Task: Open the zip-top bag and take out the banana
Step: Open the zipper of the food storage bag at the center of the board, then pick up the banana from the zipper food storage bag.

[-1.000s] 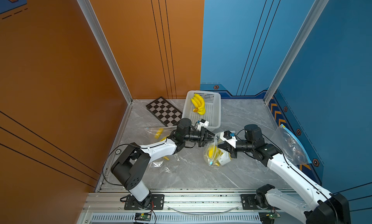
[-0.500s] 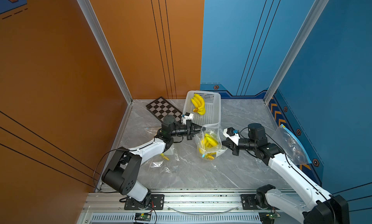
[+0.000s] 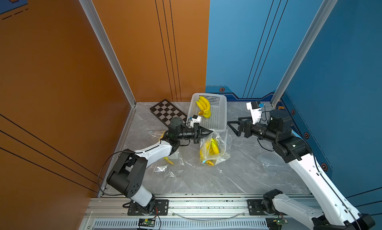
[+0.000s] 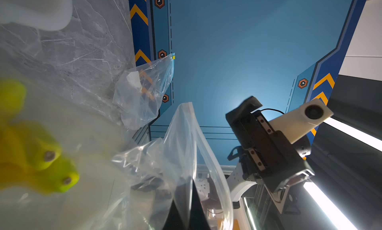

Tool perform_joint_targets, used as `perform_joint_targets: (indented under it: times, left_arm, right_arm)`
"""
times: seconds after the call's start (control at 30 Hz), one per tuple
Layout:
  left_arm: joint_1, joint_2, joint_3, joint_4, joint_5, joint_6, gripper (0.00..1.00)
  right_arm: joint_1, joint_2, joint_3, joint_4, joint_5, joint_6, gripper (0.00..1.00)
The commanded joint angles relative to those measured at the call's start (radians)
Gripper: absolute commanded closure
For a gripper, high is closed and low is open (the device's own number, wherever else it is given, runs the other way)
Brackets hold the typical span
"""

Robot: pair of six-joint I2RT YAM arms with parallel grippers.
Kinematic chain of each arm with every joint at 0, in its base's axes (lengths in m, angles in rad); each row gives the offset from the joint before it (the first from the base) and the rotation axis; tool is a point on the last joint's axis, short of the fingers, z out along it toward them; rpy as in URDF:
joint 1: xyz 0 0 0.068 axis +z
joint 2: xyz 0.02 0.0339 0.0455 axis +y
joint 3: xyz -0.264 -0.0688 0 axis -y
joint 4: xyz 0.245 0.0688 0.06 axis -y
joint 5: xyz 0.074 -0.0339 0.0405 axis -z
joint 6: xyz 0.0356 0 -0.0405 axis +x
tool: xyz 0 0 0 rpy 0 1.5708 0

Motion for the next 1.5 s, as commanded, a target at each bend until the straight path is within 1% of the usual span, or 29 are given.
perform_joint_targets:
  times: [0.0,0.03,0.1,0.17,0.2,0.3,0.33,0.37,0.4,0.53,0.63,0.7,0.77,0.87,0.9,1.03,1.2,1.23,1.47]
  left_arm:
    - [0.0,0.008,0.027,-0.001,0.016,0.039,1.0]
    - [0.001,0.008,0.026,-0.006,0.017,0.042,1.0]
    - [0.003,0.008,0.025,-0.008,0.015,0.042,1.0]
    - [0.003,0.006,0.025,-0.008,0.015,0.043,1.0]
    - [0.003,0.004,0.026,-0.008,0.014,0.043,1.0]
    - [0.001,0.0,0.021,-0.008,0.014,0.041,1.0]
    - [0.001,-0.002,0.019,-0.008,0.013,0.04,1.0]
    - [0.001,-0.005,0.014,-0.008,0.011,0.04,1.0]
    - [0.001,-0.008,0.009,-0.008,0.009,0.038,1.0]
    - [0.0,-0.018,-0.002,-0.029,0.001,0.05,1.0]
    - [-0.009,-0.016,0.005,-0.033,-0.009,0.049,1.0]
    - [-0.019,-0.012,0.004,-0.033,-0.026,0.047,1.0]
    - [-0.032,-0.004,0.005,-0.034,-0.038,0.049,1.0]
    - [-0.046,0.008,-0.006,-0.034,-0.059,0.05,1.0]
    - [-0.05,0.012,-0.008,-0.034,-0.062,0.05,1.0]
    - [-0.048,0.024,-0.004,-0.034,-0.062,0.051,1.0]
    - [-0.028,0.04,0.007,-0.034,-0.041,0.047,1.0]
    - [-0.023,0.045,0.01,-0.034,-0.036,0.046,1.0]
    - [0.001,0.066,0.025,-0.034,-0.017,0.042,1.0]
  right_arm:
    - [0.137,0.09,0.098,-0.194,0.03,0.335,0.11]
    - [0.163,0.118,0.116,-0.234,0.021,0.367,0.17]
    - [0.249,0.165,0.136,-0.305,0.02,0.4,0.26]
    - [0.336,0.178,0.126,-0.331,0.054,0.415,0.33]
    - [0.353,0.178,0.105,-0.332,0.07,0.432,0.42]
    - [0.355,0.162,0.031,-0.336,0.132,0.457,0.75]
    - [0.348,0.16,0.017,-0.34,0.148,0.466,0.84]
    - [0.338,0.16,0.008,-0.354,0.169,0.472,0.9]
    - [0.329,0.161,0.008,-0.37,0.189,0.474,0.91]
    - [0.308,0.179,0.014,-0.463,0.275,0.458,0.91]
    - [0.311,0.233,0.039,-0.482,0.283,0.45,0.91]
    - [0.329,0.279,0.062,-0.489,0.291,0.444,0.84]
    - [0.342,0.323,0.076,-0.503,0.321,0.426,0.71]
    - [0.352,0.364,0.077,-0.497,0.379,0.372,0.58]
    - [0.354,0.378,0.078,-0.495,0.395,0.355,0.57]
    - [0.36,0.42,0.076,-0.462,0.445,0.262,0.55]
    - [0.35,0.482,0.083,-0.452,0.508,0.186,0.53]
    - [0.347,0.49,0.084,-0.445,0.514,0.17,0.52]
    - [0.327,0.559,0.078,-0.368,0.455,0.082,0.5]
